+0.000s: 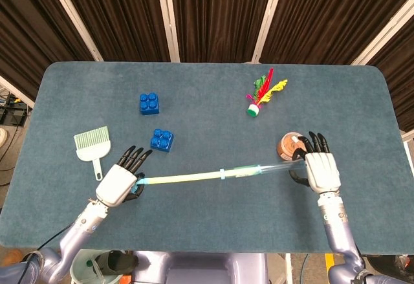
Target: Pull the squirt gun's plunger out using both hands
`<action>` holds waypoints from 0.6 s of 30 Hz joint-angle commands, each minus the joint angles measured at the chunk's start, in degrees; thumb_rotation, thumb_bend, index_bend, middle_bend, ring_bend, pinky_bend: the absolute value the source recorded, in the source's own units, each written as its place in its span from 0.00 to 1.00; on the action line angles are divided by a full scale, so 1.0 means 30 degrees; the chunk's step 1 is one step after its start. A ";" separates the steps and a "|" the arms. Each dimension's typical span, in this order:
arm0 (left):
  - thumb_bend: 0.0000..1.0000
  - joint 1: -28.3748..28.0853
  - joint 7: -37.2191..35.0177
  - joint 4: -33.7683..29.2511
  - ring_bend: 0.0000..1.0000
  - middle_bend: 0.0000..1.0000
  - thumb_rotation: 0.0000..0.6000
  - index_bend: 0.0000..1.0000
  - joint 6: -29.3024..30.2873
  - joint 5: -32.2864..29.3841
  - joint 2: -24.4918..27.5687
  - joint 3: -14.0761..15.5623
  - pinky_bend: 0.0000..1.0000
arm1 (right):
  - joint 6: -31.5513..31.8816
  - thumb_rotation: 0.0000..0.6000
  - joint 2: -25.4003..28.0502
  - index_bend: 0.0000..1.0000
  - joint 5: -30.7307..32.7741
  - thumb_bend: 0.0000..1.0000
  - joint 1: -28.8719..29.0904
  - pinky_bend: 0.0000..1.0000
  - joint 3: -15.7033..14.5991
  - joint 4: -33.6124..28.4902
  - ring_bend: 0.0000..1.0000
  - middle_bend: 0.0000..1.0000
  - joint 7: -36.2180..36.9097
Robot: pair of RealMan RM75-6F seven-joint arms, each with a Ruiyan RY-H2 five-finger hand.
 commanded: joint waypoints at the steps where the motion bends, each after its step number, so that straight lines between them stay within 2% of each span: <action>1: 0.61 0.0131 0.0020 -0.0169 0.00 0.03 1.00 0.70 0.0333 0.0221 0.0201 0.0033 0.00 | -0.0110 1.00 0.0086 0.81 0.0263 0.40 0.0012 0.05 0.0122 0.0198 0.05 0.20 0.0023; 18: 0.61 0.0693 0.0906 -0.0358 0.00 0.04 1.00 0.70 0.1200 0.0669 0.0811 0.0059 0.00 | -0.0462 1.00 0.0403 0.81 0.1672 0.40 0.0103 0.05 0.0830 0.1447 0.06 0.21 0.0381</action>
